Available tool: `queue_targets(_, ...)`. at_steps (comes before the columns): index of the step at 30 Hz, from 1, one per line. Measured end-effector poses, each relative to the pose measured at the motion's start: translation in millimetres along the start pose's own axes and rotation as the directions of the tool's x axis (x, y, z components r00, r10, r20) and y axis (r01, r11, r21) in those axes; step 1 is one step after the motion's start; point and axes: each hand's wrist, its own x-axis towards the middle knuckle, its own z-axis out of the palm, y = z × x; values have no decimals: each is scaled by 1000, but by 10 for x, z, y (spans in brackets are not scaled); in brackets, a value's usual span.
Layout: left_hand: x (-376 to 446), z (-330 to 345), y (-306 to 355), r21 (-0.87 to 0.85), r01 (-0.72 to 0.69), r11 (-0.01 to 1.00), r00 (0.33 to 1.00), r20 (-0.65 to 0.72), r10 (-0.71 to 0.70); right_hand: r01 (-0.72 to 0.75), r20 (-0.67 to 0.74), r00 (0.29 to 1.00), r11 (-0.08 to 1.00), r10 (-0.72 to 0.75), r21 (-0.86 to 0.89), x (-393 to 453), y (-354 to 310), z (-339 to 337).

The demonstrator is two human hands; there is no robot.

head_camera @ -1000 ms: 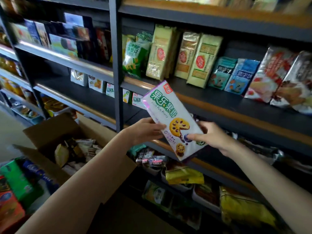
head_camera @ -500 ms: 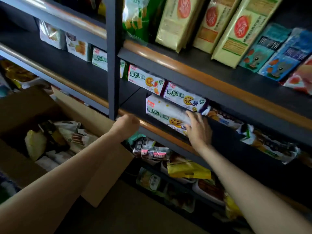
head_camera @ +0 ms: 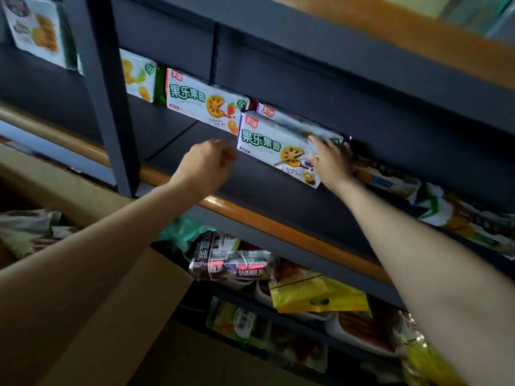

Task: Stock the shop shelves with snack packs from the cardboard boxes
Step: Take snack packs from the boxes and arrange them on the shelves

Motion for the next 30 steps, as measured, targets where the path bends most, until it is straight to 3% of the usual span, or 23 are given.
queue_targets(3,26,87,-114,-34,-17,999,997,-81,14,-103,15,994,992,105,-78,149,-8,79)
queue_targets(6,-98,47,-105,-90,13,996,992,-125,-24,-203,-75,976,979,205,37,77,-203,77)
queue_targets(10,-559,-259,-149,-122,169,978,977,-108,-183,61,-139,990,981,-36,184,-419,-788,-48)
queue_targets(14,-1154,-652,-497,14,287,958,958,9,-287,347,-253,931,850,-262,397,-905,-1455,-136)
queue_targets(16,-1463,-853,-766,116,318,941,945,44,-324,433,-242,901,763,-359,480,-1084,-1867,-155)
queue_targets(19,-1861,-1124,-1132,224,444,868,883,58,-466,527,-140,824,652,-549,546,-1353,-2461,-61)
queue_targets(23,-2210,-1497,-1547,318,576,753,774,83,-628,553,124,690,630,-713,546,-1596,-3108,360)
queue_targets(26,-2317,-1757,-1884,305,617,725,747,60,-662,457,411,611,726,-676,515,-1682,-3529,819)
queue_targets(30,-2188,-1879,-2384,286,618,732,739,108,-665,331,625,556,836,-548,438,-1617,-4062,1446)
